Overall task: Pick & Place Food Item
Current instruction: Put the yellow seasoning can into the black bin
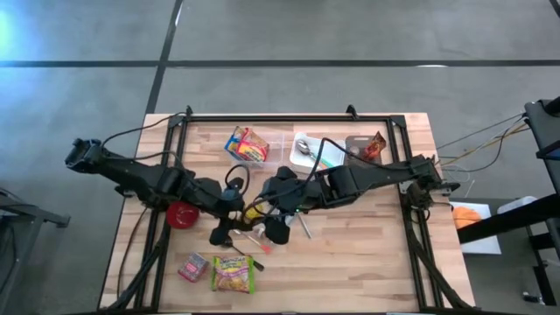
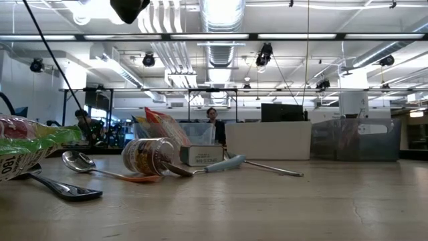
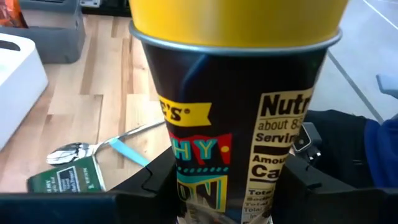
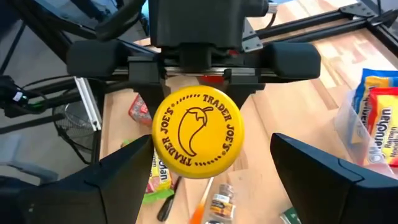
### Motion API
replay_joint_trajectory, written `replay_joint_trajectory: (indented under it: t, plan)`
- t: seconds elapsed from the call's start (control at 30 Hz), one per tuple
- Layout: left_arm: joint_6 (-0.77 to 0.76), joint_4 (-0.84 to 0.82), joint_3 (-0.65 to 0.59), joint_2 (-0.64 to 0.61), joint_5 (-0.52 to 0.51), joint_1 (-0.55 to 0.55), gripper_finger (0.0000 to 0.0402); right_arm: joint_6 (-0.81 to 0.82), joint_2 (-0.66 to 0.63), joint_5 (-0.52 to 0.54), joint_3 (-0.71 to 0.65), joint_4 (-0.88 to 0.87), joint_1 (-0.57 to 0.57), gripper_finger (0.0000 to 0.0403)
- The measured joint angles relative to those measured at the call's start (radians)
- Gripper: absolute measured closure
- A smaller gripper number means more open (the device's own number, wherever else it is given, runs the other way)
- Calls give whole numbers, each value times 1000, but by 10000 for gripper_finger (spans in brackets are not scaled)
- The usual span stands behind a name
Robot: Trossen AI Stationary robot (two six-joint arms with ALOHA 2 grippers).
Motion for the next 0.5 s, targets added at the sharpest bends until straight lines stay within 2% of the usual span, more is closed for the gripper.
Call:
replay_joint_trajectory:
  t: [0.5]
  plan:
    - [-7, 5, -8, 0, 1, 0, 232, -33, 0, -52, -43, 124, -17, 82]
